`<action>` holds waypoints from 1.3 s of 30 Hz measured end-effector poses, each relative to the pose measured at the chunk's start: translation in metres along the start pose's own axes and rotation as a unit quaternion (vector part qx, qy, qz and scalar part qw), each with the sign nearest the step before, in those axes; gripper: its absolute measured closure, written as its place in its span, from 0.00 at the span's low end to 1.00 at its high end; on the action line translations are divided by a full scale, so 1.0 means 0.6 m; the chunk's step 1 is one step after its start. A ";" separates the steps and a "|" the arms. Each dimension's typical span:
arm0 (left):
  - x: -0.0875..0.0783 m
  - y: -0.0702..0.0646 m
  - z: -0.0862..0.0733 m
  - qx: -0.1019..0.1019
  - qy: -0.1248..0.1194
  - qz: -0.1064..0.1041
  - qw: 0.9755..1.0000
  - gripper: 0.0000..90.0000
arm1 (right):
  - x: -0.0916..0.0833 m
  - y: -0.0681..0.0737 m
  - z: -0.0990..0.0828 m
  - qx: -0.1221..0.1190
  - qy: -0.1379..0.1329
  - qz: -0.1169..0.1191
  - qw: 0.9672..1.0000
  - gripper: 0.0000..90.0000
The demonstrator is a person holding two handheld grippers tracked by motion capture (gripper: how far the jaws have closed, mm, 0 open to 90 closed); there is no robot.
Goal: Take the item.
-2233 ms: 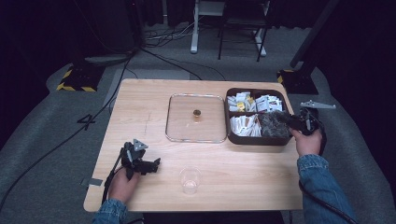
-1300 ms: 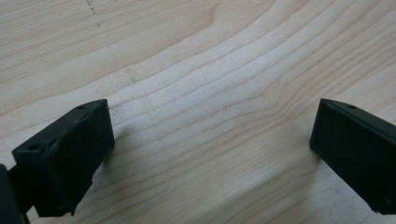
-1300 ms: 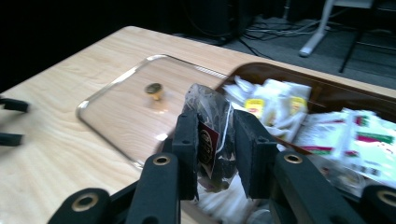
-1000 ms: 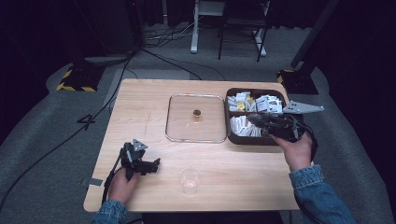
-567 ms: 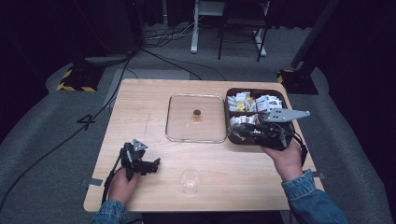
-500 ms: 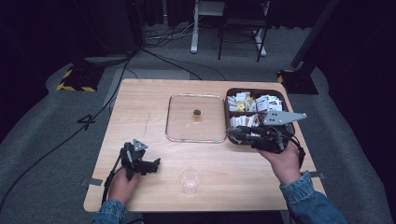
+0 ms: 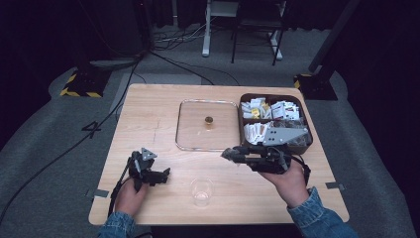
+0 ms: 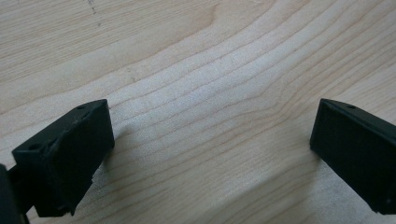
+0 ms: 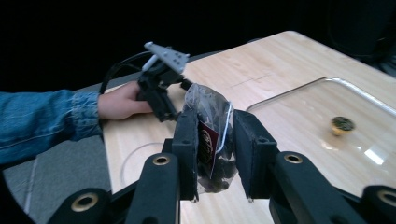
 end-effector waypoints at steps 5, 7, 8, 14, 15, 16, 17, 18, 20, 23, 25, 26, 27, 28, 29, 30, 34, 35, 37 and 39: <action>0.000 0.000 0.000 0.000 0.000 0.000 1.000 0.00 | 0.020 0.017 0.000 -0.005 0.006 0.019 1.000 0.80; 0.000 0.000 0.000 0.000 0.000 0.000 1.000 0.00 | 0.025 0.026 0.003 -0.007 0.000 0.027 1.000 0.80; 0.000 0.000 0.000 -0.001 -0.001 0.000 1.000 0.00 | 0.025 0.026 0.003 -0.007 0.000 0.027 1.000 0.80; 0.000 0.000 0.000 0.000 0.000 0.000 1.000 0.00 | 0.044 0.045 0.002 -0.015 0.007 0.043 0.999 0.80; 0.000 0.000 0.000 -0.001 0.000 -0.001 1.000 0.00 | 0.049 0.048 0.001 -0.015 0.008 0.046 0.999 0.80; 0.000 0.000 0.000 -0.001 0.000 -0.001 1.000 0.00 | 0.053 0.050 -0.001 -0.015 0.009 0.046 0.999 0.80; 0.000 0.000 0.000 0.001 0.000 0.000 1.000 0.00 | 0.055 0.051 -0.001 -0.017 0.010 0.045 0.999 0.80; 0.000 0.000 0.000 0.001 0.001 0.000 1.000 0.00 | 0.059 0.052 -0.002 -0.020 0.013 0.042 0.999 0.80; 0.000 0.000 0.000 0.000 0.000 0.000 1.000 0.00 | 0.065 0.056 -0.004 -0.029 0.019 0.035 0.999 0.80; 0.000 0.000 0.000 0.000 0.000 0.000 1.000 0.00 | 0.077 0.063 -0.009 -0.034 0.026 0.040 0.998 0.79; 0.000 0.000 0.000 0.000 0.001 -0.001 1.000 0.00 | 0.092 0.068 -0.016 -0.036 0.036 0.046 0.998 0.79; 0.000 0.000 0.000 0.000 0.001 -0.001 1.000 0.00 | 0.092 0.068 -0.016 -0.036 0.036 0.046 0.998 0.79; 0.000 0.000 0.000 0.000 0.000 0.000 1.000 0.00 | 0.096 0.069 -0.019 -0.034 0.038 0.049 0.997 0.79; 0.000 0.000 0.000 0.000 0.000 0.000 1.000 0.00 | 0.100 0.071 -0.021 -0.033 0.041 0.052 0.997 0.79; 0.000 0.000 0.000 0.000 0.000 0.000 1.000 0.00 | 0.102 0.071 -0.022 -0.033 0.042 0.052 0.997 0.79; 0.000 0.000 0.000 0.000 0.000 0.000 1.000 0.00 | 0.105 0.072 -0.023 -0.033 0.044 0.054 0.997 0.79; 0.000 0.000 0.000 0.000 0.000 0.000 1.000 0.00 | 0.114 0.075 -0.030 -0.032 0.053 0.059 0.996 0.79; 0.000 0.000 0.000 0.000 0.000 0.000 1.000 0.00 | 0.117 0.076 -0.032 -0.032 0.058 0.062 0.996 0.79; 0.000 0.000 0.000 0.000 0.000 0.000 1.000 0.00 | 0.123 0.081 -0.036 -0.040 0.069 0.061 0.995 0.79; 0.000 0.000 0.000 0.000 0.000 0.000 1.000 0.00 | 0.130 0.086 -0.040 -0.048 0.079 0.062 0.994 0.79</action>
Point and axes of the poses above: each handheld gripper's, and its own axes: x roughly forward along the jaws, z roughly out of its top, y roughly to its left, the point moved 4 cm from there along x, roughly forward along the jaws, and after that the axes turned 9 degrees about y, right-handed, at the moved point
